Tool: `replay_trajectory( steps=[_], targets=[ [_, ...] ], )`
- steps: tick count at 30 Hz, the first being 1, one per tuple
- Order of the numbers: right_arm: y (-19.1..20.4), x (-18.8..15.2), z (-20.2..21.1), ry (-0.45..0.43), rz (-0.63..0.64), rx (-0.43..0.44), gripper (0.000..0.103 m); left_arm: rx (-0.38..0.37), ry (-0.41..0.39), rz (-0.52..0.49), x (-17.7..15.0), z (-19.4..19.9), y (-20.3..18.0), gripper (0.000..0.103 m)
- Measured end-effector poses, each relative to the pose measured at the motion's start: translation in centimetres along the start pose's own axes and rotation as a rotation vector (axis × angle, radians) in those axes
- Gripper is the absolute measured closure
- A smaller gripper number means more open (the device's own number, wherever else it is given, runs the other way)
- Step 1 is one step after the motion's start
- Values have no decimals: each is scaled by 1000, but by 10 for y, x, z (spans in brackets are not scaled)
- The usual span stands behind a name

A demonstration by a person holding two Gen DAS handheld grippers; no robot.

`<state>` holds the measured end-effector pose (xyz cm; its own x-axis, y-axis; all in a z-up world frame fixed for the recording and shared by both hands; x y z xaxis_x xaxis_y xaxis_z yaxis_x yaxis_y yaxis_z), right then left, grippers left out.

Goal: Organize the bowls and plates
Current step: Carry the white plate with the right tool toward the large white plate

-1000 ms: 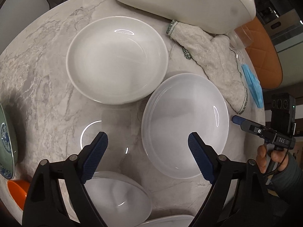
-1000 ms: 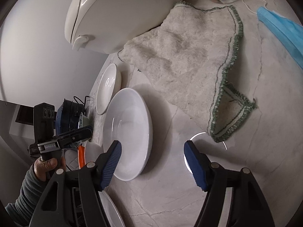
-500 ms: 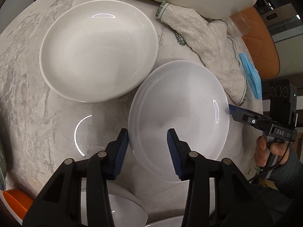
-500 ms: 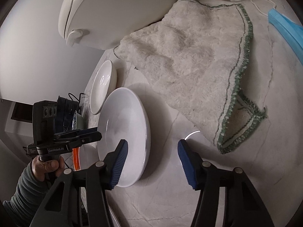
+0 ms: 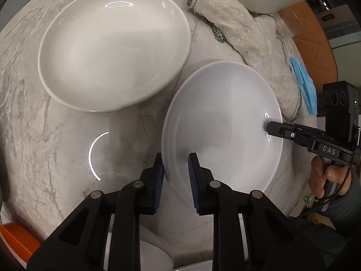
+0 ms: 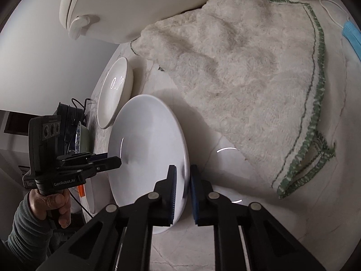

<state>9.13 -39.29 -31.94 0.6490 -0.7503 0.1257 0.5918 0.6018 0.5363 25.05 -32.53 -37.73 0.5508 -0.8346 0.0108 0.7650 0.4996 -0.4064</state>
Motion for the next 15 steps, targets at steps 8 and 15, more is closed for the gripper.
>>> replay_trajectory(
  steps=[8, 15],
  targets=[
    [1, 0, -3, 2, 19, -39, 96, 59, 2, -23, -1, -6, -5, 89],
    [0, 1, 1, -2, 11, -48, 96, 78, -14, -26, -2, -3, -15, 90]
  ],
)
Point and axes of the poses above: each gripper's, at about its wrist camera, not at the fingertips, and z roughly against the way its jaws point, y to its left, x to its top, the point moved 9 cm from there along -z, roughly the way its jaws point, and after that the axes turned 6 degrees about -x, right-handed, at the moved point
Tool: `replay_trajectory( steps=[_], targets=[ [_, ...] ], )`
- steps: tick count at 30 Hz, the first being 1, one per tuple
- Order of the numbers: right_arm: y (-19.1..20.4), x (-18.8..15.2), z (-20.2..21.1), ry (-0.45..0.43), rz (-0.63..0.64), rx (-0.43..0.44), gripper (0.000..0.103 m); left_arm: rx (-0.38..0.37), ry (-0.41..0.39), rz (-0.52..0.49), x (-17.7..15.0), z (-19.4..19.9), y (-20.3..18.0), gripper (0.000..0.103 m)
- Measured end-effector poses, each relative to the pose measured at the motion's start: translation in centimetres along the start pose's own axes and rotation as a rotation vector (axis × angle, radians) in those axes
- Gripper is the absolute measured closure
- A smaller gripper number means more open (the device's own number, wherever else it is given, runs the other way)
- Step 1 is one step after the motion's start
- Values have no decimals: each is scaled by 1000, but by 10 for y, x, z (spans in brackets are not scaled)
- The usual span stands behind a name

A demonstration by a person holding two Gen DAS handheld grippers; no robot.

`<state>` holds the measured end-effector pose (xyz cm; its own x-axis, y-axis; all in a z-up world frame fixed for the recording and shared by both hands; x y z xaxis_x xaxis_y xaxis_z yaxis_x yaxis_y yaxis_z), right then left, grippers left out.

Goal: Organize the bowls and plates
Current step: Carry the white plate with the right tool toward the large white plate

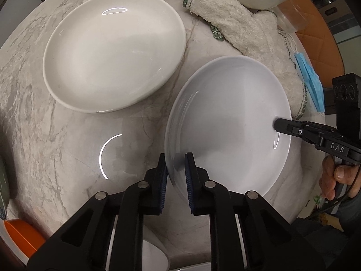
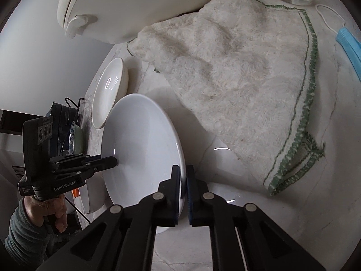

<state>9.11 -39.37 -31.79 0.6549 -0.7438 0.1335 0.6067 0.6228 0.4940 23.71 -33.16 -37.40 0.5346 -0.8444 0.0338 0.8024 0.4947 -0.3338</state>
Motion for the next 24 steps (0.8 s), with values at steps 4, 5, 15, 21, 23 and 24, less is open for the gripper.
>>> replay_trajectory(
  steps=[4, 5, 15, 21, 23, 24],
  targets=[
    [4, 0, 10, -4, 7, 4, 96, -14, -10, 17, -7, 11, 0, 90],
    [6, 0, 13, -5, 8, 3, 96, -15, -14, 20, -9, 13, -1, 90],
    [13, -6, 30, 6, 8, 8, 95, -35, -45, 42, -28, 44, -15, 90],
    [30, -17, 40, 23, 26, 6, 95, -45, -72, 63, -51, 65, -24, 90],
    [37, -23, 45, 30, 39, 8, 95, -50, -80, 69, -65, 74, -25, 90],
    [39, -27, 47, 36, 44, 11, 95, -51, -85, 73, -72, 78, -26, 90]
  ],
)
Point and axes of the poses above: each gripper's, at about its wrist camera, not at the fingertips, and z roughly against the way its jaws point, y to its left, x to its top, the point moved 9 cm from there along -z, roughly the way its jaws point, and after that the axes turned 6 degrees about -x, right-handed, at the moved point
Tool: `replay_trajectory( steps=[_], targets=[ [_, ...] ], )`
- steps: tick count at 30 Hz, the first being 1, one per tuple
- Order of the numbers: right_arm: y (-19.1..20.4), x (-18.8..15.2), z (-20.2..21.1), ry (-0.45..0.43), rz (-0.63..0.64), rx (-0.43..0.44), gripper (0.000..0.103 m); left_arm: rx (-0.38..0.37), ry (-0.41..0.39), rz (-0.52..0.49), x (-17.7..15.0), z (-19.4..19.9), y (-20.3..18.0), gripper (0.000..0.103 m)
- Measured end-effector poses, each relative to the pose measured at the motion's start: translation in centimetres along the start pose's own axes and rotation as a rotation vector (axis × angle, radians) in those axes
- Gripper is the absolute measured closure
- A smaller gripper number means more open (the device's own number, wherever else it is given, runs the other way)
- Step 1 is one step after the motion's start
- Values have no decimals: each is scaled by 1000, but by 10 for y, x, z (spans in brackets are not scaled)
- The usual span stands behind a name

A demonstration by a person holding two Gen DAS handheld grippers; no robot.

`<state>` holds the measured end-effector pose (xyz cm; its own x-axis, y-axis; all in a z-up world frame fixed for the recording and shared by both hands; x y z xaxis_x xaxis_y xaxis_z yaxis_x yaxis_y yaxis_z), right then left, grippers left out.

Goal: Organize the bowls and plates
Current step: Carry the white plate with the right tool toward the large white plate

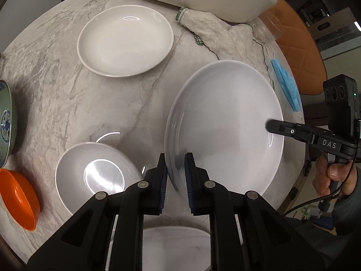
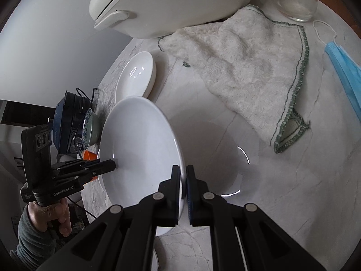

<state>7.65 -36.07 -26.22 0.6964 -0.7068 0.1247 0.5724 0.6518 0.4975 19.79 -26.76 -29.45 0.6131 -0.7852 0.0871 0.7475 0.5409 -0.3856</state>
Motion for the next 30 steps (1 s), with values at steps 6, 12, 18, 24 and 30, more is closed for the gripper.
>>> replay_trajectory(
  steps=[6, 12, 18, 24, 30],
  targets=[
    [22, -27, 12, 33, 47, 12, 95, -17, -49, 37, -48, 35, -2, 90],
    [54, -68, 14, 89, 115, 35, 95, -22, -108, 102, -118, 72, 9, 90],
    [88, -112, -2, 163, 178, 53, 95, -21, -144, 195, -188, 95, 33, 90],
    [116, -145, -21, 220, 243, 49, 95, -30, -166, 285, -253, 101, 59, 90],
    [131, -170, -38, 255, 290, 32, 95, -39, -170, 347, -299, 95, 79, 90]
  ],
)
Point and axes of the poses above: each gripper's, at about its wrist camera, not at the fingertips, and z roughly against the way its jaws point, y to its left, x to its top, the point moved 9 cm from there along -z, roughly the way its jaws point, and after that the axes turned 6 degrees about -x, right-handed, at the moved point
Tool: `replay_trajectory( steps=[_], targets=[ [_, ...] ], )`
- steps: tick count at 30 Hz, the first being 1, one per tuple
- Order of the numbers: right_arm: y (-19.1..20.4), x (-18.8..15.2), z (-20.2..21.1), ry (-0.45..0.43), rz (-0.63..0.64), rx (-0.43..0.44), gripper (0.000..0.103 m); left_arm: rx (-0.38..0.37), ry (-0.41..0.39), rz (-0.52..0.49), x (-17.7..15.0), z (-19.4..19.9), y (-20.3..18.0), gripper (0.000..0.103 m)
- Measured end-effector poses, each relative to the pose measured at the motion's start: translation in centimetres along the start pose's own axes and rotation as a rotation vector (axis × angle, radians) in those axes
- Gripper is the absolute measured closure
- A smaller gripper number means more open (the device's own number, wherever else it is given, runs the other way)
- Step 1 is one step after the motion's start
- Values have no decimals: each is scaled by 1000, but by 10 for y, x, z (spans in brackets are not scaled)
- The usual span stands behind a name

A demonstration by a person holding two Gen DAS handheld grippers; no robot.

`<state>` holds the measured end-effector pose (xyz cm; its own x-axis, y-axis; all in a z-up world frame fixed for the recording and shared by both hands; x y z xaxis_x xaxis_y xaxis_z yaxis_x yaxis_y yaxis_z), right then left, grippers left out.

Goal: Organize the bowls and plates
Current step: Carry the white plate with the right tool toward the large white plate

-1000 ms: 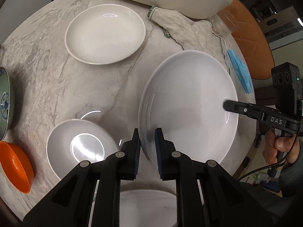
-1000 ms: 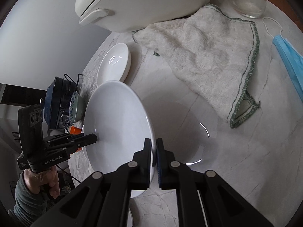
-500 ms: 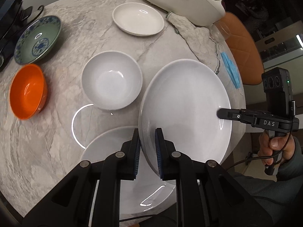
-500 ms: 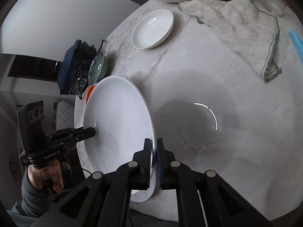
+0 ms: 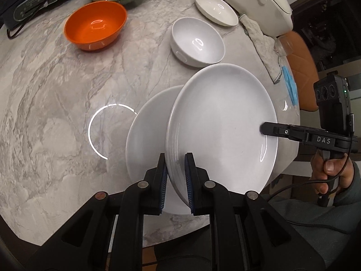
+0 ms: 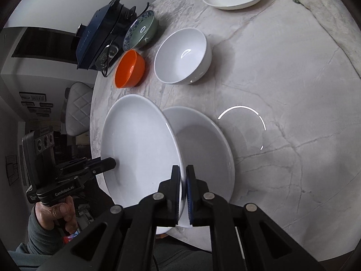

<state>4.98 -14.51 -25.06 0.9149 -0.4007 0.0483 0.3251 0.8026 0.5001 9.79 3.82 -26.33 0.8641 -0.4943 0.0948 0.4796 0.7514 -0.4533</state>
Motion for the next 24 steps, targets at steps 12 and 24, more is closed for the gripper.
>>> replay_trajectory(
  steps=[12, 24],
  targets=[
    [6, -15, -39, 40, 22, -67, 95, -20, -4, 71, -37, -30, 37, 90],
    [-20, -12, -59, 16, 33, -136, 94, 27, -6, 66, -23, -74, 47, 90]
  ],
)
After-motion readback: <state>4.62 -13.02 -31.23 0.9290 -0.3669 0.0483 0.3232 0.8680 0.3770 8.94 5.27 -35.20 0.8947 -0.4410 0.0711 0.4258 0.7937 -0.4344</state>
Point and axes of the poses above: each gripper's, at about its wrist camera, not at the fingertips, and z roughly against the way its jaws point, y to its left, x to its top, the point moved 9 cm from there along -z, roughly the way its jaws point, and after that the axes turned 6 degrees about -x, right-handed, at the moved point
